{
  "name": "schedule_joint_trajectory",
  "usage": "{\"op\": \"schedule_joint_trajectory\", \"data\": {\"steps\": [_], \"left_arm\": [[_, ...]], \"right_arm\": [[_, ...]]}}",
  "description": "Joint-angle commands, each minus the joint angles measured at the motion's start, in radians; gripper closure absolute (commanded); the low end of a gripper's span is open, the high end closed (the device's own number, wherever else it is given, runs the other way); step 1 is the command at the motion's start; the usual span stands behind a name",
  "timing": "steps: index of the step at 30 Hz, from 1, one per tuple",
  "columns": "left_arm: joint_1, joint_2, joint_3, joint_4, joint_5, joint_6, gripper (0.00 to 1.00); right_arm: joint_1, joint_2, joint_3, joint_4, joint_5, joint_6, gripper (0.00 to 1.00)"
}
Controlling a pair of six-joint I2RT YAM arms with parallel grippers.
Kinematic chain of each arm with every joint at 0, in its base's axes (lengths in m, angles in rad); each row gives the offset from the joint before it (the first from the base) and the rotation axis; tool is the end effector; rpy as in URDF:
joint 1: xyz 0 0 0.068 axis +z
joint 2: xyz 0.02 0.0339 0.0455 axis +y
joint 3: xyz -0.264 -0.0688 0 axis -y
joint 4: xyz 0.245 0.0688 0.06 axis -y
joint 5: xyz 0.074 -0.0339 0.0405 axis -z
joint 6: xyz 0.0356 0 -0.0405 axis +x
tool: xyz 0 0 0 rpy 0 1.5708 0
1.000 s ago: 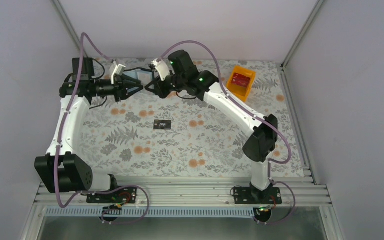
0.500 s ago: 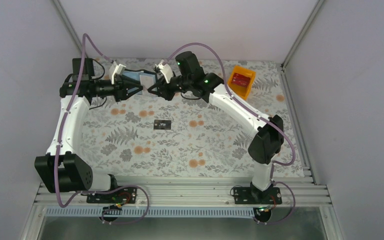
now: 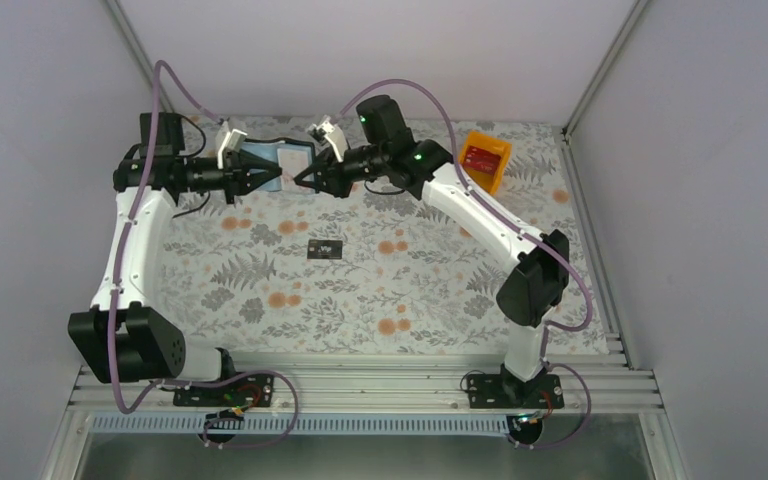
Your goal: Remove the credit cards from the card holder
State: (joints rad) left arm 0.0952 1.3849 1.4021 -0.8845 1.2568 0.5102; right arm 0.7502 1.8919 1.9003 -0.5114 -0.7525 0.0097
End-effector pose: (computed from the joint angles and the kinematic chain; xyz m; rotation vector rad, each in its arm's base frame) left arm 0.2721 -0.0080 0.3723 0.8846 1.7496 -1.1067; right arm 0.3019 0.3147 0.3779 -1.2183 1.7819 1.2321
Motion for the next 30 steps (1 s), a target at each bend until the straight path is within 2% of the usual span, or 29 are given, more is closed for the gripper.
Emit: {"op": "schedule_joint_trajectory", "data": {"steps": [1,9,15,17,20,25,30], "left_arm": [[-0.048,-0.002,0.044,-0.079,0.162,0.109,0.97],[-0.017,-0.005,0.059,-0.183,0.240,0.238,0.98],[-0.014,-0.005,0.060,-0.256,0.234,0.343,0.98],[-0.014,-0.007,0.060,-0.237,0.202,0.323,0.98],[-0.013,-0.009,0.040,-0.181,0.162,0.257,0.98],[-0.003,-0.007,0.034,-0.127,0.102,0.196,0.97],[0.020,-0.006,0.040,-0.123,0.075,0.187,0.98]], "right_arm": [[0.039,0.039,0.063,0.076,-0.096,-0.017,0.96],[-0.009,0.007,0.019,0.091,-0.128,-0.015,0.93],[-0.038,-0.015,-0.005,0.062,-0.159,-0.056,0.81],[-0.038,-0.014,0.009,0.036,-0.159,-0.077,0.76],[-0.039,-0.022,0.002,0.032,-0.165,-0.091,0.74],[-0.044,-0.045,-0.009,0.015,-0.173,-0.128,0.79],[-0.058,-0.057,0.001,-0.032,-0.178,-0.170,0.79]]}}
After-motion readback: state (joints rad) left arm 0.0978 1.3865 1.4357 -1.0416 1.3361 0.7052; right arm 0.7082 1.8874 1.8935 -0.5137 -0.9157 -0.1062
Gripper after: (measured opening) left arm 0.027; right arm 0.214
